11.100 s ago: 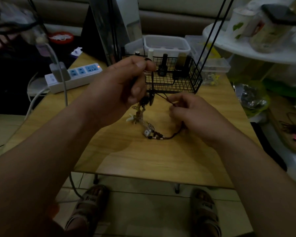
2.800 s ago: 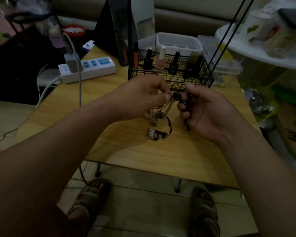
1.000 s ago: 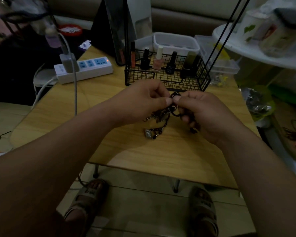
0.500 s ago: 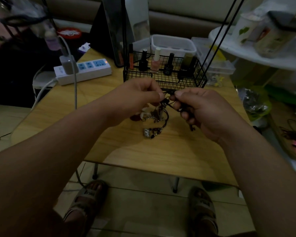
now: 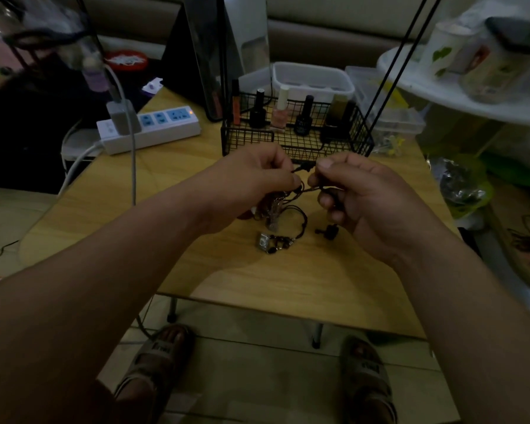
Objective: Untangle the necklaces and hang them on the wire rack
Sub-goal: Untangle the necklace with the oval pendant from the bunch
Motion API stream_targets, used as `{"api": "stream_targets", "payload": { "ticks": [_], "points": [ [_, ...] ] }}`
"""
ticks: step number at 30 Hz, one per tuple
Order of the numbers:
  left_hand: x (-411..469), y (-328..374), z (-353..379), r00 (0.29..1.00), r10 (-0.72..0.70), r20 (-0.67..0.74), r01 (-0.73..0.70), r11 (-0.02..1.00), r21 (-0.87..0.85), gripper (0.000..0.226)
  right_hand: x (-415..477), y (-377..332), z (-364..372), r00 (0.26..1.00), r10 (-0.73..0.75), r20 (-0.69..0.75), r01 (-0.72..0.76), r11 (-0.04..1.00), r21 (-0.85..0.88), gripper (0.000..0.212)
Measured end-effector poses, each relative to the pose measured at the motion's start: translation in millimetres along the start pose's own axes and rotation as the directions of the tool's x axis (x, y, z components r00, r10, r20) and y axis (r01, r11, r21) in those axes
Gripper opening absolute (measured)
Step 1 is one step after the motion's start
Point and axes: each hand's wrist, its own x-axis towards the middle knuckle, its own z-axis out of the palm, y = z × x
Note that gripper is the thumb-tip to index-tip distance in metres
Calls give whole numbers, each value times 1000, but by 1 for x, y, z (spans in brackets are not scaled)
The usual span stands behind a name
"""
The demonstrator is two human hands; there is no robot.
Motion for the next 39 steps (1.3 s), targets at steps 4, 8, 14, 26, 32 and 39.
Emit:
{"api": "stream_targets", "payload": {
  "ticks": [4,8,14,26,32,39],
  "points": [
    [2,1,-1,998,58,9,-58,998,4,13,5,-2,-2,1000,-10,25,10,1000,1,4],
    [4,2,0,996,81,-20,-81,996,31,4,4,-1,-7,1000,-13,23,14,1000,-23,12],
    [6,0,-4,998,67,5,-65,984,-168,10,0,-1,-10,1000,4,15,-4,1000,9,17],
    [7,3,-9,998,62,-8,-60,932,-357,9,-2,-4,-14,999,-17,35,19,997,-69,15],
    [6,2,-9,998,59,13,-52,952,-300,4,0,-1,-13,998,-61,33,64,994,-87,19],
    [0,6,-3,991,132,-20,-134,984,-116,16,0,2,-9,995,-98,21,100,978,-181,19]
  ]
}}
